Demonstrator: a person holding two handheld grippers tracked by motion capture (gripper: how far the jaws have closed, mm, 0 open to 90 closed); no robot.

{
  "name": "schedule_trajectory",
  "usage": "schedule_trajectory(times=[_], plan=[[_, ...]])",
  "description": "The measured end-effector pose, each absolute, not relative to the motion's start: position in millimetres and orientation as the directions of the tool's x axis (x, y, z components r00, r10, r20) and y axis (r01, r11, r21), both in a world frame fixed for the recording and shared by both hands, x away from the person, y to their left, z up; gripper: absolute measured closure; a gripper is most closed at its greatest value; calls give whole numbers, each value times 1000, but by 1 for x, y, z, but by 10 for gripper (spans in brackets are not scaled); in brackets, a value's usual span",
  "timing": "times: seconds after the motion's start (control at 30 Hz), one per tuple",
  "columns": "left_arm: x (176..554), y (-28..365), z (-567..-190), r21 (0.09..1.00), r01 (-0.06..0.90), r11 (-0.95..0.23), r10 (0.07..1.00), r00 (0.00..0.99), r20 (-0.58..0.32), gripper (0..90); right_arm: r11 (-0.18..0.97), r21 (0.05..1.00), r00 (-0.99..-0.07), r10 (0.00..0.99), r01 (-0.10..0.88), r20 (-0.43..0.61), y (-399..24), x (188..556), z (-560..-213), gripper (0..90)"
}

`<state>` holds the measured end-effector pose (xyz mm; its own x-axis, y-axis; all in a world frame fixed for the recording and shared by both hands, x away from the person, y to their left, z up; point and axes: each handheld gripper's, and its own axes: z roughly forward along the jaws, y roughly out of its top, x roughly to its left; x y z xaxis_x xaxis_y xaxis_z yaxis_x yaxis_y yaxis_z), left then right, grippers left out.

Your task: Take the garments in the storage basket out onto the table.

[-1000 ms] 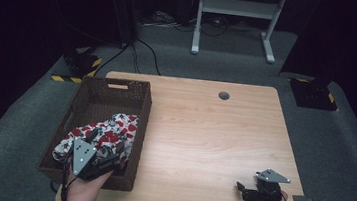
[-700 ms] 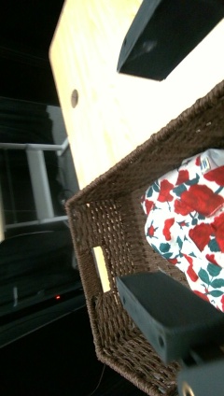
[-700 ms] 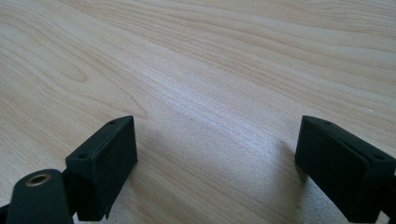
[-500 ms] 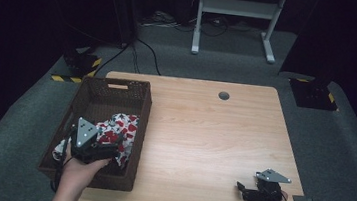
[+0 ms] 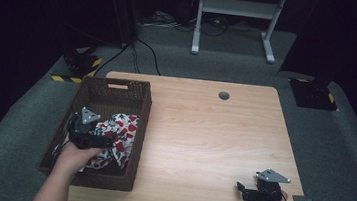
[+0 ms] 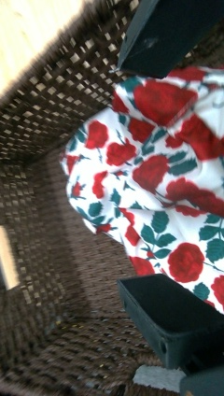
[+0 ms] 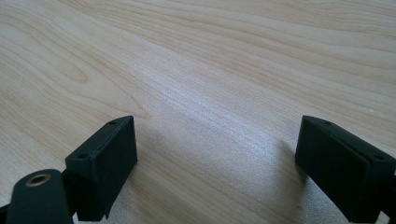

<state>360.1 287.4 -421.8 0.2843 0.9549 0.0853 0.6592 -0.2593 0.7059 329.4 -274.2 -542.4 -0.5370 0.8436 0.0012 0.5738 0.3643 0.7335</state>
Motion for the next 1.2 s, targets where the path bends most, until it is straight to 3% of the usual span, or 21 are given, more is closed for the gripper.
schedule_trajectory(times=[0.27, 0.47, 0.63, 0.93, 1.2], plan=[[382, 298, -447, 528, 808, -263, 963, 256, 87, 9, 368, 734, -542, 840, 571, 1, -275, 330, -542, 126], [393, 301, -460, 465, 852, -239, 969, 238, 62, 39, 370, 733, -543, 840, 571, -2, -274, 330, -542, 126], [401, 305, -472, 406, 885, -229, 971, 236, 32, 139, 372, 733, -544, 839, 570, -4, -274, 330, -542, 125], [413, 308, -494, 354, 914, -200, 977, 212, 5, 68, 374, 732, -545, 839, 570, -5, -274, 330, -542, 125], [417, 305, -501, 278, 938, -206, 968, 238, -84, 26, 375, 732, -545, 839, 569, -6, -273, 330, -543, 125]])
